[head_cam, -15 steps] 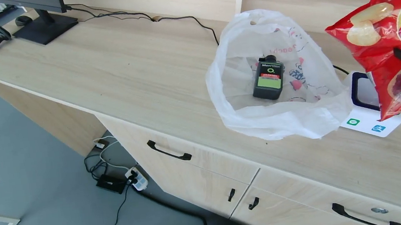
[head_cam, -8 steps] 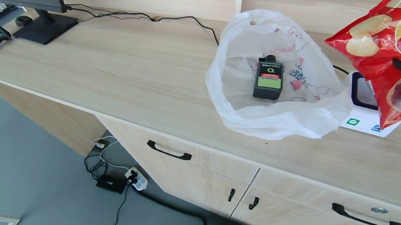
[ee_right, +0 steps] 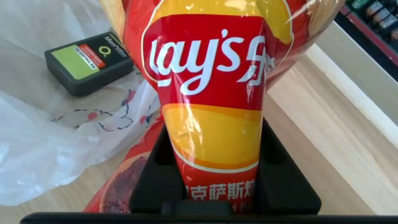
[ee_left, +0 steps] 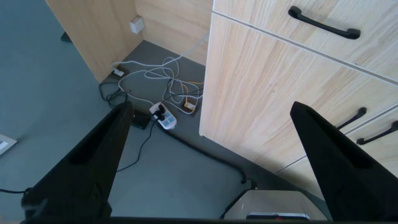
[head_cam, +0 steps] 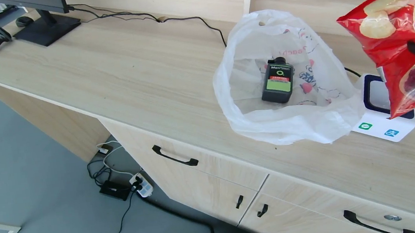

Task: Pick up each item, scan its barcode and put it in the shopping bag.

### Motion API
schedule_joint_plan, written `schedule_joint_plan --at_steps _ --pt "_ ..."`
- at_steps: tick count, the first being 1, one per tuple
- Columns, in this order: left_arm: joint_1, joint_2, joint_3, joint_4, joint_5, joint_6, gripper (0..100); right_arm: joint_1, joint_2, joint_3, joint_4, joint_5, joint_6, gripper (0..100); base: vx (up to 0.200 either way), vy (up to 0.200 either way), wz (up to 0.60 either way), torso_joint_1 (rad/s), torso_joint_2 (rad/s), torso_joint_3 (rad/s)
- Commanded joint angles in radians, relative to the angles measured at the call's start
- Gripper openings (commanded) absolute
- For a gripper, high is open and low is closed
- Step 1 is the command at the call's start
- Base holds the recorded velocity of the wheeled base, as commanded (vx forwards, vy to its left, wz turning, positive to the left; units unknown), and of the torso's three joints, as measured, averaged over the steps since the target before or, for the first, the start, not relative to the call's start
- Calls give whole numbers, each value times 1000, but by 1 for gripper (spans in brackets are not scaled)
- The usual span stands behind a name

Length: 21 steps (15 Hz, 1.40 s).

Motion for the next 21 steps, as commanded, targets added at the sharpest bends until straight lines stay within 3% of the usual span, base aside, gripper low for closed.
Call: schedule_joint_plan --at_steps 1,5,8,9,14,21 --pt "0 0 0 0 0 1 100 67 1 -87 22 -8 32 0 0 0 0 0 0 0" --pt "0 0 0 1 0 1 100 146 69 -323 174 -25 111 0 0 0 0 0 0 0" --pt "0 0 0 1 0 1 100 311 133 -343 179 -49 278 0 0 0 0 0 0 0" --pt "0 0 0 1 0 1 100 382 152 -344 175 -49 394 0 0 0 0 0 0 0" --pt "0 0 0 1 0 1 100 400 271 -398 152 -43 620 0 0 0 0 0 0 0" --pt "0 0 0 1 0 0 100 403 409 -387 136 -48 623 0 0 0 0 0 0 0"
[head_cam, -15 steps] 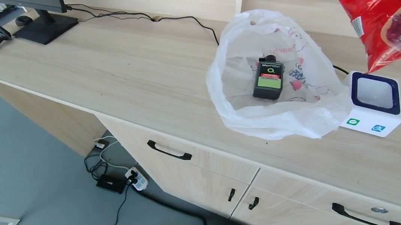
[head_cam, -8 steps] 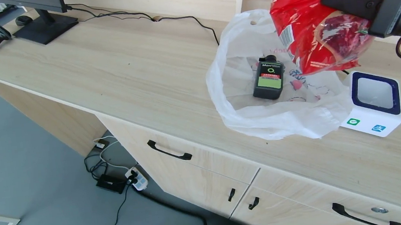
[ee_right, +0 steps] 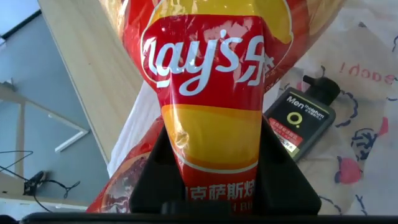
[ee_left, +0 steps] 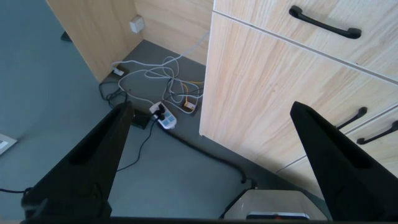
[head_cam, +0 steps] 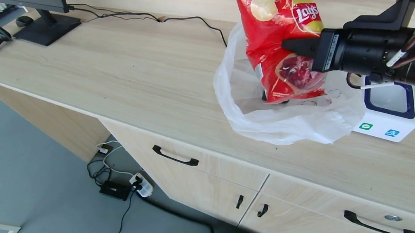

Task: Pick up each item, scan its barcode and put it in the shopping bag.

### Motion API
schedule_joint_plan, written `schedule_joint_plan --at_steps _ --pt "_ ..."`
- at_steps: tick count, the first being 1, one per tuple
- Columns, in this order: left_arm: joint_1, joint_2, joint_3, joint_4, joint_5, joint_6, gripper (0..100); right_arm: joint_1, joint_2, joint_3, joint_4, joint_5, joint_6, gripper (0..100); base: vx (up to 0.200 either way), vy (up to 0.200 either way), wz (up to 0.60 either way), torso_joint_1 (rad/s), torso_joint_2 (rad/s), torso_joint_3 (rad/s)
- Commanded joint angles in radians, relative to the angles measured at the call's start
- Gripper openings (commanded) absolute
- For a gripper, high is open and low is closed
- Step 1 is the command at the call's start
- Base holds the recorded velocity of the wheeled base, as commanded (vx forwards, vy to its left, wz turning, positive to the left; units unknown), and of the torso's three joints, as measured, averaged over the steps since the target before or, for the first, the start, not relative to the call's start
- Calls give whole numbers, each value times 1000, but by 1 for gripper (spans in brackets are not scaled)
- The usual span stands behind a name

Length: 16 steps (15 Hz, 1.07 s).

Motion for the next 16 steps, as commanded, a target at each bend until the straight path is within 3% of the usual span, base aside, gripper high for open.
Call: schedule_joint_plan --at_steps 1,3,5,14,16 --pt "0 0 0 0 0 0 100 -1 55 1 0 -2 -1 0 0 0 0 0 0 0" --pt "0 0 0 0 0 -2 100 -59 83 -16 0 -18 -16 0 0 0 0 0 0 0" --pt "0 0 0 0 0 -2 100 -130 87 -9 0 -2 -114 0 0 0 0 0 0 0" --pt "0 0 0 0 0 0 100 -104 118 -29 -9 3 -271 0 0 0 0 0 0 0" --pt "0 0 0 -2 0 -2 100 -90 130 -30 -81 3 -298 0 0 0 0 0 0 0"
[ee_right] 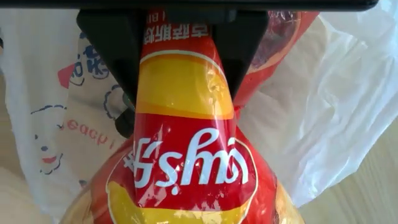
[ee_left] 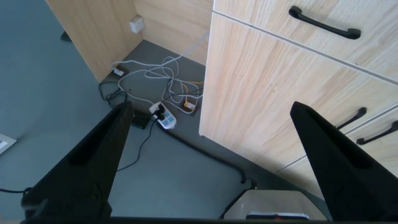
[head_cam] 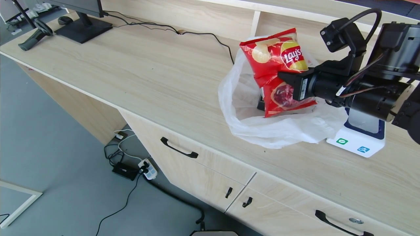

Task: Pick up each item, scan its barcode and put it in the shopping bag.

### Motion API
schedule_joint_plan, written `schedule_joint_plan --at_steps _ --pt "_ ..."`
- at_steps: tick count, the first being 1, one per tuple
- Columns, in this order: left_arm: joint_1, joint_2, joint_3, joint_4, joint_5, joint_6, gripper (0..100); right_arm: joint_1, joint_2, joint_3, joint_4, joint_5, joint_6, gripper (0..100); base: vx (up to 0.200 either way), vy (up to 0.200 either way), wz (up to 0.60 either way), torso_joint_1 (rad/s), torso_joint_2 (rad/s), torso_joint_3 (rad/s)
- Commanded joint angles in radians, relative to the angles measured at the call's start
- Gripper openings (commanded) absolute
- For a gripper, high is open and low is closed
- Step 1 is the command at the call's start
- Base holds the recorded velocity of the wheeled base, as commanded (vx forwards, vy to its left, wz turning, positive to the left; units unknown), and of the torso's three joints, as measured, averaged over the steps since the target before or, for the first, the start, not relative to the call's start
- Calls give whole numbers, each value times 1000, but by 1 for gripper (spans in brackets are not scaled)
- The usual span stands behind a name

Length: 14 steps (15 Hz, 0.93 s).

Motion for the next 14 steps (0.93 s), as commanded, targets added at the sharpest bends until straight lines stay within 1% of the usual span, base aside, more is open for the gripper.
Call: schedule_joint_plan --at_steps 1,3,5,8,11,13,14 --pt "0 0 0 0 0 0 100 34 9 21 -27 -1 -1 0 0 0 0 0 0 0" --pt "0 0 0 0 0 2 100 46 8 86 -67 -5 32 0 0 0 0 0 0 0" --pt "0 0 0 0 0 0 100 14 9 116 -142 -18 50 0 0 0 0 0 0 0" --pt "0 0 0 -2 0 2 100 -29 3 138 -151 -22 50 0 0 0 0 0 0 0" --pt "0 0 0 0 0 2 100 -47 -55 124 -121 -30 32 0 0 0 0 0 0 0" --pt "0 0 0 0 0 2 100 -49 -86 122 -85 -24 -39 0 0 0 0 0 0 0" --pt "-2 0 0 0 0 3 100 -49 -90 118 -45 -24 -68 0 0 0 0 0 0 0"
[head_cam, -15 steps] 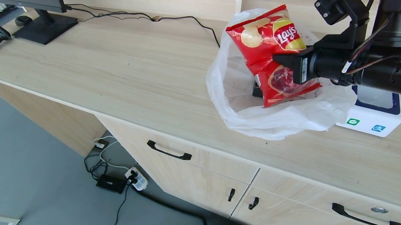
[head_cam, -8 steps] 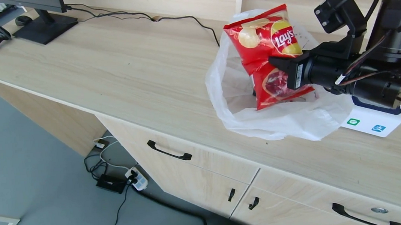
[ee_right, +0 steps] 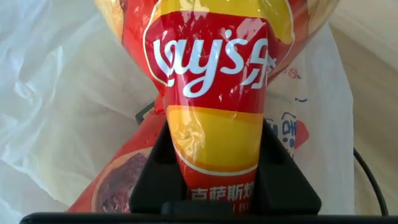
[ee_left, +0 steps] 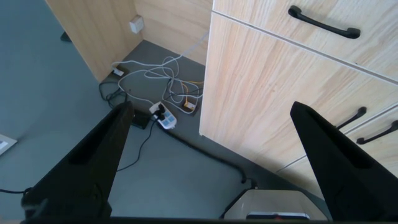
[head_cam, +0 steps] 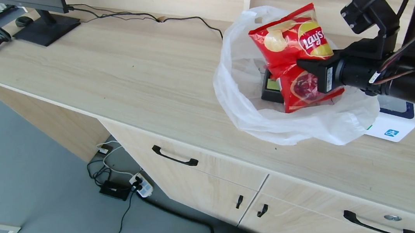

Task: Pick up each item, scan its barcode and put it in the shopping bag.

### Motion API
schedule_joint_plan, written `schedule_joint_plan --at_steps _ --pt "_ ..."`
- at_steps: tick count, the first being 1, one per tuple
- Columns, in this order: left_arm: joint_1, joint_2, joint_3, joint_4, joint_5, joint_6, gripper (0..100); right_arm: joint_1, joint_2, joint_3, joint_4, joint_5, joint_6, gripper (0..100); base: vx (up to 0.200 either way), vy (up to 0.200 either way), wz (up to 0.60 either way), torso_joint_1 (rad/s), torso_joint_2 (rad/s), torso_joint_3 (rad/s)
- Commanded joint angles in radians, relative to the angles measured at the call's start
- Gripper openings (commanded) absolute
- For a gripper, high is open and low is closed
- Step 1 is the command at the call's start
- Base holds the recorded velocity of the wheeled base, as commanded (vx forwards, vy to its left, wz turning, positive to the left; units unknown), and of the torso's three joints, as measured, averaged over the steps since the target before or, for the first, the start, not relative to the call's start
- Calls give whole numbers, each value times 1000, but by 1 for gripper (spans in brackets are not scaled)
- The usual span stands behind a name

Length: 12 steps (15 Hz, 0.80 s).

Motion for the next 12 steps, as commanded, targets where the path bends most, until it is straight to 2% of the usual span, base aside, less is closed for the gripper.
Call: schedule_joint_plan --at_steps 1,2,6,8,12 --pt "0 0 0 0 0 1 100 -1 -35 -5 34 3 -34 0 0 0 0 0 0 0" --pt "0 0 0 0 0 1 100 -1 -32 -5 75 3 -72 0 0 0 0 0 0 0" --pt "0 0 0 0 0 -1 100 11 25 -24 86 3 -106 0 0 0 0 0 0 0" --pt "0 0 0 0 0 -1 100 52 67 -51 95 1 -106 0 0 0 0 0 0 0" --pt "0 0 0 0 0 -1 100 68 137 -107 103 4 -109 0 0 0 0 0 0 0"
